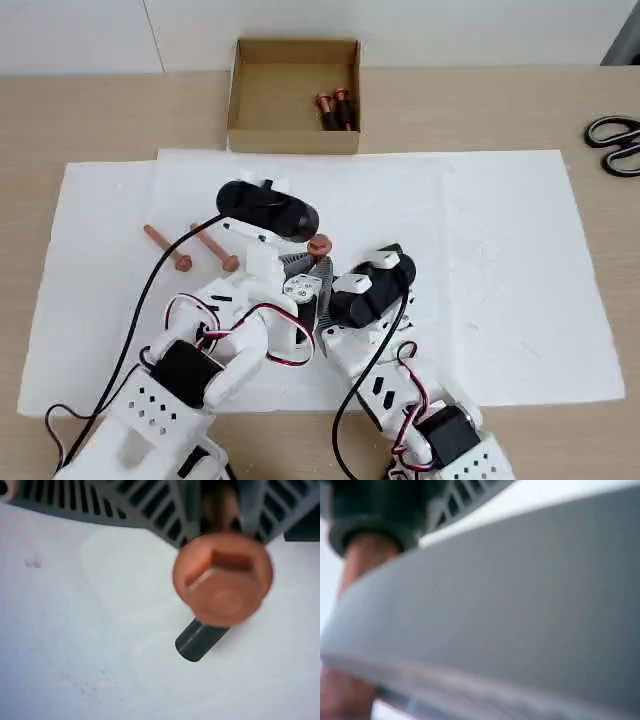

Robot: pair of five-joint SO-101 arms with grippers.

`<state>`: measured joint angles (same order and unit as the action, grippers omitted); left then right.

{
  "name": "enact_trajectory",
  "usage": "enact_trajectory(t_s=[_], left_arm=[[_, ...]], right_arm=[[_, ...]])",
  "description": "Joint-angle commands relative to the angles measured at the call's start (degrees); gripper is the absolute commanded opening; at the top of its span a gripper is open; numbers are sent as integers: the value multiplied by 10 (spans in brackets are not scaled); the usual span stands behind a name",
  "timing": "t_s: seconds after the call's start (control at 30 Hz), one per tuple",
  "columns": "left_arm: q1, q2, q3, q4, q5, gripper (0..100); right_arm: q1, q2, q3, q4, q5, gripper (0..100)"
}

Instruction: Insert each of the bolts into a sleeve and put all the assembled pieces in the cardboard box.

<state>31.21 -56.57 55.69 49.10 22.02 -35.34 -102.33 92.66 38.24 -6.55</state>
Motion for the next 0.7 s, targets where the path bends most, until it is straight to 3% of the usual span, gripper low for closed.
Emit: enact_trajectory(t_s=[0.0, 0.13, 0.33, 0.57, 0.67], left_arm=[[-4, -5, -3, 5, -9, 9], [-4, -5, -3, 11, -9, 27], [-4, -8, -6, 38, -9, 159], [-6, -8, -22, 38, -8, 162], [-16, -9, -70, 80, -8, 173]], right_arm=[[10, -15, -6, -18, -4, 4], [10, -15, -6, -18, -4, 4], [10, -15, -6, -18, -4, 4], [10, -14, -6, -18, -4, 4], [10, -14, -6, -18, -4, 4]])
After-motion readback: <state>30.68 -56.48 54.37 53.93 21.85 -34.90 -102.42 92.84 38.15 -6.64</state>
